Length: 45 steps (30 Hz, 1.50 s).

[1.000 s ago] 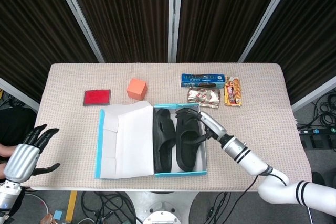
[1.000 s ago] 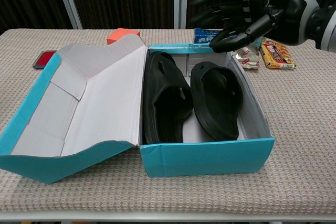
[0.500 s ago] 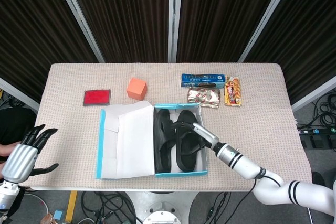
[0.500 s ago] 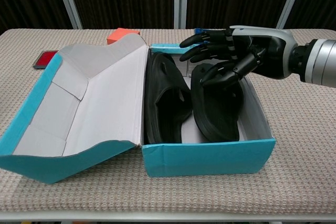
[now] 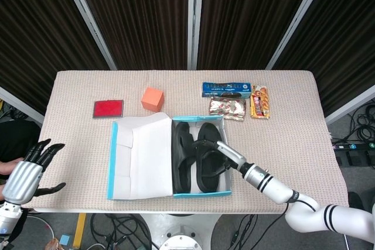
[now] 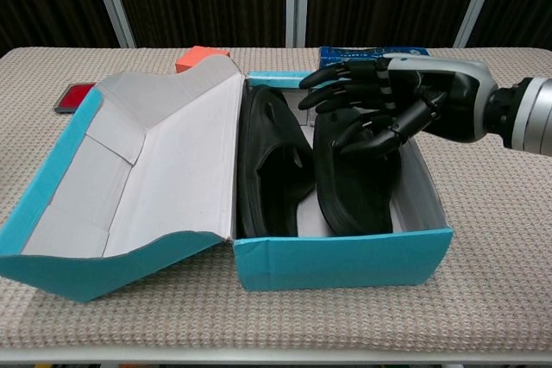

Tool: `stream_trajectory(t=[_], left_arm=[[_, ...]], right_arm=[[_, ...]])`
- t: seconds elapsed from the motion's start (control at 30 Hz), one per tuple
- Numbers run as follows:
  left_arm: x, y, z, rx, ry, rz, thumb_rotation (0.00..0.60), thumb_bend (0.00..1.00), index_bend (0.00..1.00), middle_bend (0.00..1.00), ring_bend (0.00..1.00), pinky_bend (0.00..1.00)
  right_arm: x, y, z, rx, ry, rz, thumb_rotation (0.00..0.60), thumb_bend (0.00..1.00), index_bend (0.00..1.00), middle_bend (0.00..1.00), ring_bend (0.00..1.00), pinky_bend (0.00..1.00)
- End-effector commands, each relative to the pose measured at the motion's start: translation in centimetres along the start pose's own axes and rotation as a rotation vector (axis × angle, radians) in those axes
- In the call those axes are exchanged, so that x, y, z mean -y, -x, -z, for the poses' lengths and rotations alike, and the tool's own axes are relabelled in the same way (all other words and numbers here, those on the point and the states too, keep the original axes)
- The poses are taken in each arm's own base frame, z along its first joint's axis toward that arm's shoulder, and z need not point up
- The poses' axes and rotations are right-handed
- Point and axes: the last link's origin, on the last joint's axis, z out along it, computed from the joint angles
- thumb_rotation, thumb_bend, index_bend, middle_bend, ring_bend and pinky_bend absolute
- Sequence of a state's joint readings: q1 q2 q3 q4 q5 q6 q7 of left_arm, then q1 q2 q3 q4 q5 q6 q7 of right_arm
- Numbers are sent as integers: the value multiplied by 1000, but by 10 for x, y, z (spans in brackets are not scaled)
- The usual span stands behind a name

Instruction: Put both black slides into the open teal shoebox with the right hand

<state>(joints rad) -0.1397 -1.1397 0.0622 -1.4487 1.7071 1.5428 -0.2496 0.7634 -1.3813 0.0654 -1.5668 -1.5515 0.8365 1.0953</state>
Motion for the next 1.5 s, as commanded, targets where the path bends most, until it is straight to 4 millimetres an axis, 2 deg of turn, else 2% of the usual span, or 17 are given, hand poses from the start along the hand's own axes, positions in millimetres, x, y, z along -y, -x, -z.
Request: stream_trajectory(t=[0.03, 0.13, 0.23, 0.43, 0.6, 1.0, 1.27, 1.43, 1.5], left_arm=[[0, 0, 0, 0, 1, 0, 600, 0, 108, 147, 12, 87], [-1, 1, 0, -1, 3, 0, 600, 0, 108, 146, 13, 87], [-1, 0, -1, -4, 2, 0, 600, 0, 108, 146, 13, 87], [1, 0, 1, -2, -4, 0, 600, 0, 108, 146, 13, 87], [2, 0, 1, -3, -7, 3, 600, 0, 108, 147, 12, 87], [2, 0, 1, -3, -4, 1, 600, 0, 108, 146, 13, 87], [-1, -3, -1, -7, 5, -6, 600, 0, 108, 147, 13, 87], [-4, -4, -2, -8, 13, -13, 600, 0, 108, 147, 12, 87], [-5, -4, -2, -10, 14, -17, 600, 0, 108, 146, 12, 87]], right_arm=[[14, -3, -3, 1, -42, 4, 600, 0, 194, 196, 86, 315], [27, -6, -13, -6, -75, 9, 600, 0, 194, 200, 87, 315], [32, -5, -26, -19, -88, 13, 600, 0, 191, 198, 87, 292], [31, 9, -55, 9, -59, 15, 600, 0, 168, 181, 86, 214], [23, 23, -62, 37, -33, 9, 600, 0, 164, 176, 86, 204], [7, 29, -56, 37, -7, 10, 600, 0, 164, 175, 86, 204], [37, 18, -45, 13, -115, 14, 600, 0, 163, 175, 86, 204], [56, 1, -19, -35, -194, 76, 600, 0, 164, 176, 86, 204], [58, -12, -2, -90, -212, 200, 600, 0, 164, 178, 86, 204]])
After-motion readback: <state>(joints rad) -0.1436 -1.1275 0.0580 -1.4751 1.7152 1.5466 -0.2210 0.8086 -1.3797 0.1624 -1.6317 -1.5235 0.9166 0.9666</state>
